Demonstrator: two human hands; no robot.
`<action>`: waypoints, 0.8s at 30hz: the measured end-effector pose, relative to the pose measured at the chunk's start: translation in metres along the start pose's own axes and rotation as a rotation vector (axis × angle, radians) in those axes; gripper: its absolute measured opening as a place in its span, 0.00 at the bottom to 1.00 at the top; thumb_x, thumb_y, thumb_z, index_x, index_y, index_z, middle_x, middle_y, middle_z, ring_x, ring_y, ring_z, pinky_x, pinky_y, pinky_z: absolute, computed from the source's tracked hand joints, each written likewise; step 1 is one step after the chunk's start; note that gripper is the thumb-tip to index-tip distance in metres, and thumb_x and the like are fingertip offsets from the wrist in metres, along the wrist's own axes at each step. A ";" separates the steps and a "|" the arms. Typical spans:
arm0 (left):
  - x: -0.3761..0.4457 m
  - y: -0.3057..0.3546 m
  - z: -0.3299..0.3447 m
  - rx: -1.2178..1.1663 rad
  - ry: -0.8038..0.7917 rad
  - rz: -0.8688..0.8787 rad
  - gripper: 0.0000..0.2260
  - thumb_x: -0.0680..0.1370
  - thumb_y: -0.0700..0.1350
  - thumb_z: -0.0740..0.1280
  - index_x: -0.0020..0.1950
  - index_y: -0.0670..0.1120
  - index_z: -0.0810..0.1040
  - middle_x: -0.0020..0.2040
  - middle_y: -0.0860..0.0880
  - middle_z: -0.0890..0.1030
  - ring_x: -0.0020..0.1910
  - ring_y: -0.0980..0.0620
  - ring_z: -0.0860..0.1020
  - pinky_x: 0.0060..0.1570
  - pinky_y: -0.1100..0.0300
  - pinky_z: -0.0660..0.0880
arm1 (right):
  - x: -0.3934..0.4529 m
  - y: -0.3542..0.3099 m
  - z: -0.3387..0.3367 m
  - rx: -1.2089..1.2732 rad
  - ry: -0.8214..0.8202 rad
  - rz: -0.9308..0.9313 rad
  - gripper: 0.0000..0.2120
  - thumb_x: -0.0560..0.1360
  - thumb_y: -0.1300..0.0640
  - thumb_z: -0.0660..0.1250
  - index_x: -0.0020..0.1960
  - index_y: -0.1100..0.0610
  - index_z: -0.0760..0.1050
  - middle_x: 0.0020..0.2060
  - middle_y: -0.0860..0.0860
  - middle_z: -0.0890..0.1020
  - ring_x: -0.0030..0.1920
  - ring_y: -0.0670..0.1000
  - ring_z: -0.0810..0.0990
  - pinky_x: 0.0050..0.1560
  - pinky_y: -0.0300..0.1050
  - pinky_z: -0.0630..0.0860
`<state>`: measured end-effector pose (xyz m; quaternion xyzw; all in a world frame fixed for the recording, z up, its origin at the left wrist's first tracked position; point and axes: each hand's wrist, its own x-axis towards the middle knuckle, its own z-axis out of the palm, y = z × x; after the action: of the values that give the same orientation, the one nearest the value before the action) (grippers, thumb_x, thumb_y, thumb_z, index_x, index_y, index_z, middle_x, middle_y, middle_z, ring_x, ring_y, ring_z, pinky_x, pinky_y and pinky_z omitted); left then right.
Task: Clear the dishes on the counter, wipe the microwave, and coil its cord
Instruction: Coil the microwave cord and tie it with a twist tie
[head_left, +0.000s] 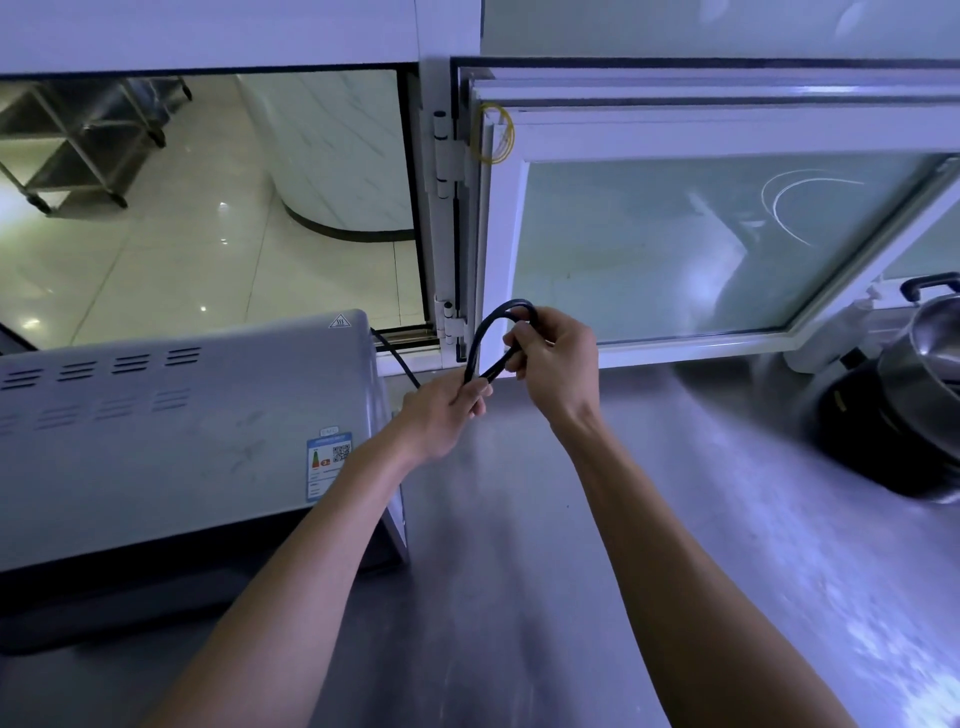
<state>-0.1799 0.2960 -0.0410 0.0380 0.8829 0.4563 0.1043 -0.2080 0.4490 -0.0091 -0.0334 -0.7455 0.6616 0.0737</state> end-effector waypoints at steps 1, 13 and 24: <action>0.000 0.000 0.000 0.028 0.003 -0.002 0.17 0.85 0.54 0.53 0.49 0.49 0.78 0.43 0.51 0.81 0.47 0.49 0.79 0.57 0.47 0.72 | 0.000 0.000 -0.001 0.005 -0.009 0.008 0.11 0.78 0.64 0.61 0.50 0.55 0.81 0.34 0.50 0.81 0.29 0.49 0.77 0.35 0.44 0.75; 0.004 0.000 0.003 -0.022 -0.092 -0.046 0.13 0.85 0.48 0.55 0.47 0.50 0.76 0.44 0.52 0.77 0.43 0.47 0.71 0.50 0.51 0.67 | 0.004 -0.002 -0.007 -0.536 -0.184 -0.164 0.19 0.82 0.58 0.58 0.73 0.56 0.67 0.49 0.52 0.79 0.46 0.53 0.76 0.43 0.41 0.70; 0.002 -0.010 0.002 -0.042 -0.087 -0.024 0.16 0.84 0.56 0.58 0.39 0.53 0.76 0.51 0.49 0.83 0.54 0.47 0.78 0.60 0.45 0.72 | 0.001 -0.003 -0.015 -0.705 -0.168 -0.359 0.13 0.83 0.53 0.59 0.58 0.63 0.70 0.31 0.58 0.72 0.35 0.65 0.66 0.34 0.58 0.68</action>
<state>-0.1814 0.2922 -0.0501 0.0449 0.8681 0.4715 0.1486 -0.2068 0.4634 -0.0039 0.1283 -0.9242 0.3422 0.1111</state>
